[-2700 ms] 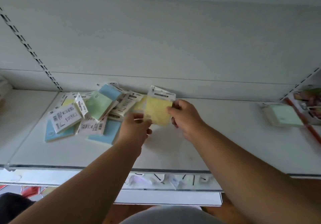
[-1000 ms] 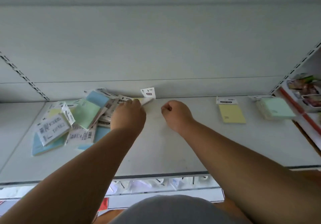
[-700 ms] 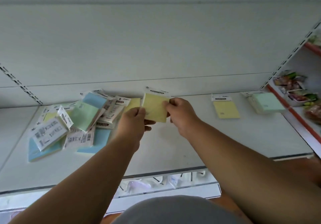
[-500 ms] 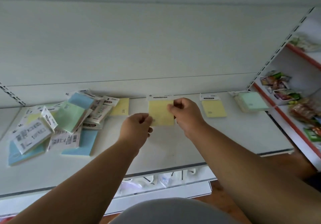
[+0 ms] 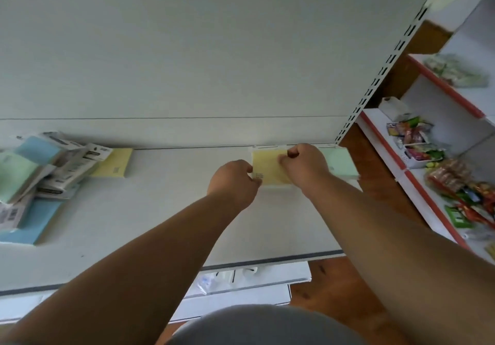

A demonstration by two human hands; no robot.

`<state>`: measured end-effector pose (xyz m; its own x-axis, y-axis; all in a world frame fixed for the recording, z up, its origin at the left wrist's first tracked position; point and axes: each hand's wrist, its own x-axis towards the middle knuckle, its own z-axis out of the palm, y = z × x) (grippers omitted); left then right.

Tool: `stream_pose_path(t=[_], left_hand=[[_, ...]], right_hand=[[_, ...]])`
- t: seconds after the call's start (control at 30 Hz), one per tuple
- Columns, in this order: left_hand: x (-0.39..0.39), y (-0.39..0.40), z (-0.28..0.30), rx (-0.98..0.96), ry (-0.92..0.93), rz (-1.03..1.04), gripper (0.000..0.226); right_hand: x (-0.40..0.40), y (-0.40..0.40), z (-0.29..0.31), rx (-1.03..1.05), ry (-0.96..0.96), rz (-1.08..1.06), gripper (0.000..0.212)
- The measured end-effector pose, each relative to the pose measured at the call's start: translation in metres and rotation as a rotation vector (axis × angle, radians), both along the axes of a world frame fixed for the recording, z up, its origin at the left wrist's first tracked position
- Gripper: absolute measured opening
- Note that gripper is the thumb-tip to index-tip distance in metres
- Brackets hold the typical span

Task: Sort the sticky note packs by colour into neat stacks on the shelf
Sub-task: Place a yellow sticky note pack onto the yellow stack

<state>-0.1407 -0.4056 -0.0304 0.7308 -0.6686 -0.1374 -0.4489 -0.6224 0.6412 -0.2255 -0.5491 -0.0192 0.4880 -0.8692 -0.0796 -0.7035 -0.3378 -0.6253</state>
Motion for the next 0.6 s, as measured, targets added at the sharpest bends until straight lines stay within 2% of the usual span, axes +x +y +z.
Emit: stream_pose_path(t=[0.17, 0.3, 0.43, 0.6], left_hand=[[-0.008, -0.023, -0.013, 0.062, -0.062, 0.076, 0.029], [-0.014, -0.024, -0.020, 0.053, -0.052, 0.132, 0.041], [-0.020, -0.005, -0.018, -0.016, -0.060, 0.231, 0.041], [-0.003, 0.050, -0.011, -0.032, -0.159, 0.299, 0.034]], right_hand=[[0.004, -0.023, -0.007, -0.058, 0.117, 0.091, 0.028], [0.001, -0.017, -0.012, -0.139, 0.131, 0.117, 0.030], [0.015, 0.004, -0.005, -0.193, 0.024, 0.247, 0.020], [0.042, 0.054, -0.006, -0.126, -0.095, 0.413, 0.009]])
